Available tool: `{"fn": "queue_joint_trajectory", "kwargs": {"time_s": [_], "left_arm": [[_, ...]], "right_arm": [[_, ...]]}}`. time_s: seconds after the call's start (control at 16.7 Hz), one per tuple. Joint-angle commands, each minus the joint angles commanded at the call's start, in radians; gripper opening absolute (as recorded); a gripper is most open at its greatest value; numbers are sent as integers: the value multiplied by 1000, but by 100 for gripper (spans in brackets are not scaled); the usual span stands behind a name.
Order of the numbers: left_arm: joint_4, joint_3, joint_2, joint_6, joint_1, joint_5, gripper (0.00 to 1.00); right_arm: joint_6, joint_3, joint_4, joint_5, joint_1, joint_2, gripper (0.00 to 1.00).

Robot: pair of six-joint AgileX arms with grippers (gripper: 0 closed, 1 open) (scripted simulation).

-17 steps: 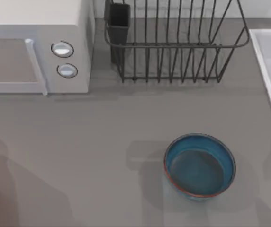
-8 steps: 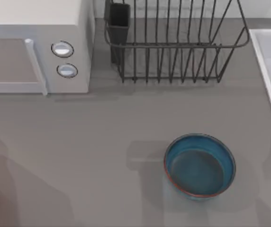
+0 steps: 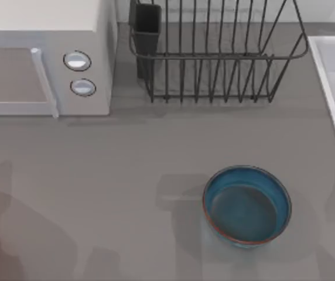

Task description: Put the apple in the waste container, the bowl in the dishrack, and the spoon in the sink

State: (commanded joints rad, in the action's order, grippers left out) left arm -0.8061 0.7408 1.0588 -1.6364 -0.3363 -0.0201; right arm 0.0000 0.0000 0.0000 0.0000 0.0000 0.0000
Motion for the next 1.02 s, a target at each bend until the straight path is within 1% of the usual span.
{"fn": "queue_joint_trajectory", "kwargs": {"time_s": [0.18,0.48,0.66,0.84,1.02], "left_arm": [[133,-132,-176,308,57,6,100],[379,-385,-506,903,167,16,100],[531,-529,-707,1220,232,18,100],[669,-644,-889,1452,287,18,100],[769,-717,-1017,1592,324,19,100]], "right_arm": [[0,0,0,0,0,0,100],[0,0,0,0,0,0,100],[0,0,0,0,0,0,100],[0,0,0,0,0,0,100],[0,0,0,0,0,0,100]]}}
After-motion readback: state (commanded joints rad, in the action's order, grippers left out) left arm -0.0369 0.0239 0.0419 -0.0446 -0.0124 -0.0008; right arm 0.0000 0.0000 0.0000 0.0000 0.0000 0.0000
